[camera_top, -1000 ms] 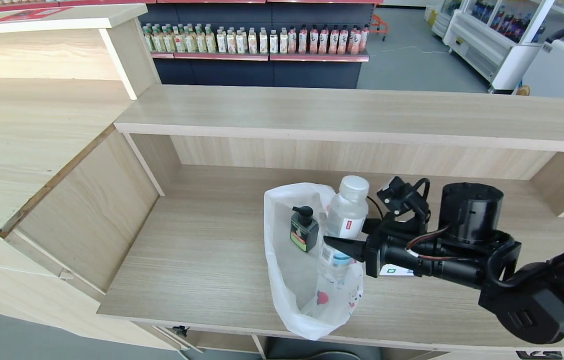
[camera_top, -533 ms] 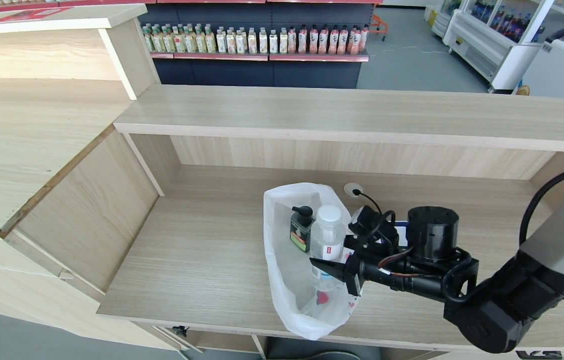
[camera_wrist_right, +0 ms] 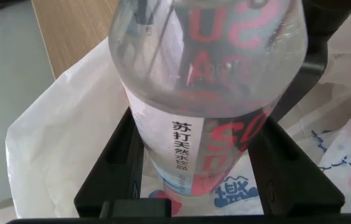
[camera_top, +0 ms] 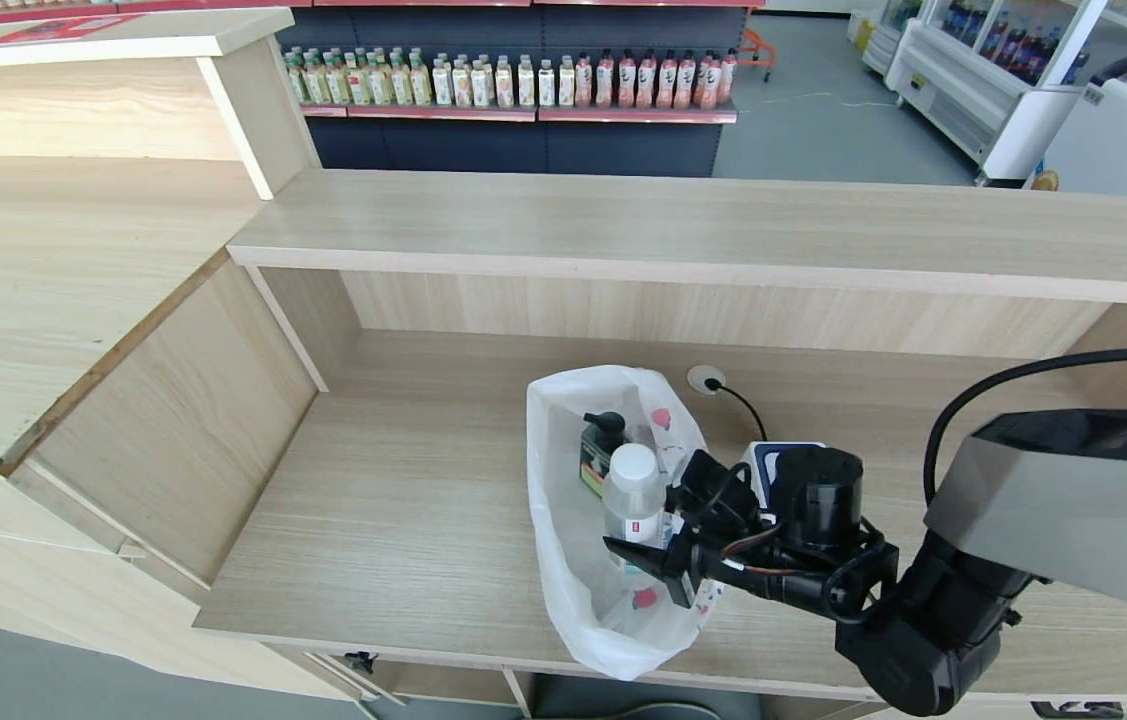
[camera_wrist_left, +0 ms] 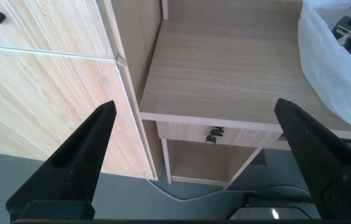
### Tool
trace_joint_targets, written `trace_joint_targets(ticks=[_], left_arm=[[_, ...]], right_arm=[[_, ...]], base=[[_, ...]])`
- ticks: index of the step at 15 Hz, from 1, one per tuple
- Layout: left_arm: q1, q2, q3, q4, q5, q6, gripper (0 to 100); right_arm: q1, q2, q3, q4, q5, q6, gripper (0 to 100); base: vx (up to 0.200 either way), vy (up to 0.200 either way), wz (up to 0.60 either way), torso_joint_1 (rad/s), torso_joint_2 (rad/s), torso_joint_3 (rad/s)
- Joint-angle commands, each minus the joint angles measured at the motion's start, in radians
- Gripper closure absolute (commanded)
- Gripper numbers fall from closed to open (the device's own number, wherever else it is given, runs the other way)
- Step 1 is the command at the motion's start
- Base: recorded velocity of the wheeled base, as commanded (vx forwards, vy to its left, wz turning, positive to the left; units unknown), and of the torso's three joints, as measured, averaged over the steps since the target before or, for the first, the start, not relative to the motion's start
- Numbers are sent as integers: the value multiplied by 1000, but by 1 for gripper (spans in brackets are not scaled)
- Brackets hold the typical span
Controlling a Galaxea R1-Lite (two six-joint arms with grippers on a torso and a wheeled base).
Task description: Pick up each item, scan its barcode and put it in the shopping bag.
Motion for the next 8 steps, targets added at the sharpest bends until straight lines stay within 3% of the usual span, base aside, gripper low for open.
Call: trace_joint_targets(ticks=[1, 3, 4, 8], left_arm=[[0, 0, 0, 0, 0, 0, 0], [0, 0, 0, 0, 0, 0, 0], [0, 0, 0, 0, 0, 0, 0], [0, 0, 0, 0, 0, 0, 0]], right_arm=[[1, 47, -5, -12, 1, -1, 100], [1, 60, -14, -28, -1, -1, 100], [1, 60, -14, -31, 1, -1, 0], [4, -9, 0, -26, 9, 71, 0]], base=[[0, 0, 0, 0, 0, 0], [0, 0, 0, 0, 0, 0], [0, 0, 0, 0, 0, 0], [0, 0, 0, 0, 0, 0]])
